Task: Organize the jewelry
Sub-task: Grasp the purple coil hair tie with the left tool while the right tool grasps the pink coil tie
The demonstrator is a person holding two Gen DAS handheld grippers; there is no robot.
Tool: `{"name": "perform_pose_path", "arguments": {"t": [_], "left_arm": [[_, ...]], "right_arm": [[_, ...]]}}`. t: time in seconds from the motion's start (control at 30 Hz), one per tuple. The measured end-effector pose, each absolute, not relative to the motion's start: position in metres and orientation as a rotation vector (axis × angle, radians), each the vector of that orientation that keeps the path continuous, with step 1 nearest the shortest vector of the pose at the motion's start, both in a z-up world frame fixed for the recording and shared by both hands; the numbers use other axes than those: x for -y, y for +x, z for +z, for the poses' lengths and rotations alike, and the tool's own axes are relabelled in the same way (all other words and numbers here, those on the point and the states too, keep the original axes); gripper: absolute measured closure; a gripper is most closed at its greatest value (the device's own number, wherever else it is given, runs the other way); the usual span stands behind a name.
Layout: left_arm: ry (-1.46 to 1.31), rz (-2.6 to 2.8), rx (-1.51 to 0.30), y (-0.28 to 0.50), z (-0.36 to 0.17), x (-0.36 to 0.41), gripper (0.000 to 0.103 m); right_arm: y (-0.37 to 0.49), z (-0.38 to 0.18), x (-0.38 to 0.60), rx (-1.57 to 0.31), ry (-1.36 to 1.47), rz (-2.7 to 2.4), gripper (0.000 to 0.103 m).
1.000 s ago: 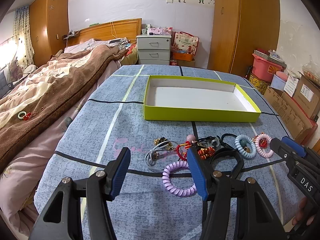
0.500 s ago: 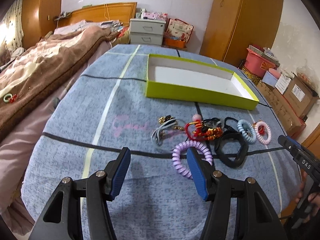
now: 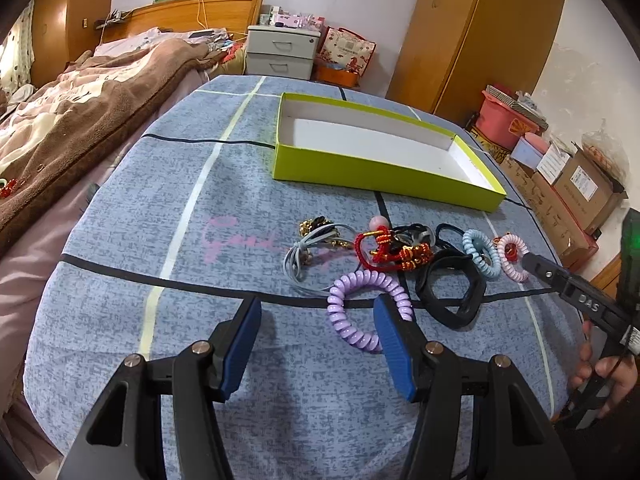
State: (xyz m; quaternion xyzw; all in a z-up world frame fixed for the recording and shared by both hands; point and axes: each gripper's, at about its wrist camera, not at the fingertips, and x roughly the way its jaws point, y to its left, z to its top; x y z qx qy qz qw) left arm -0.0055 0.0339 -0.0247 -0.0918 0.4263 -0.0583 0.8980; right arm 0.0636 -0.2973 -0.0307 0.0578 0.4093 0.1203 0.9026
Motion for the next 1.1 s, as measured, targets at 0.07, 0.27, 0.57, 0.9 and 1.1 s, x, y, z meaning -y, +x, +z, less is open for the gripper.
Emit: {"name": "perform_pose_path", "arguments": {"t": [0.07, 0.27, 0.57, 0.9, 1.1], "left_arm": [[-0.186, -0.126, -0.894, -0.005, -0.027, -0.034, 0.043], [-0.178, -0.128, -0.901, -0.003, -0.029, -0.032, 0.048], [-0.079, -0.107, -0.923, 0.004, -0.034, -0.020, 0.066], [-0.025, -0.099, -0.912, 0.006, -0.034, -0.019, 0.092], [-0.034, -0.099, -0.887, 0.002, -0.030, -0.022, 0.092]], "right_arm": [[0.065, -0.034, 0.295, -0.854, 0.111, 0.255, 0.074], [0.064, -0.035, 0.300, -0.847, 0.139, 0.266, 0.092], [0.061, -0.030, 0.303, -0.820, 0.156, 0.275, 0.093], [0.054, -0.024, 0.305, -0.798, 0.196, 0.288, 0.093], [0.052, -0.022, 0.303, -0.794, 0.205, 0.289, 0.093]]}}
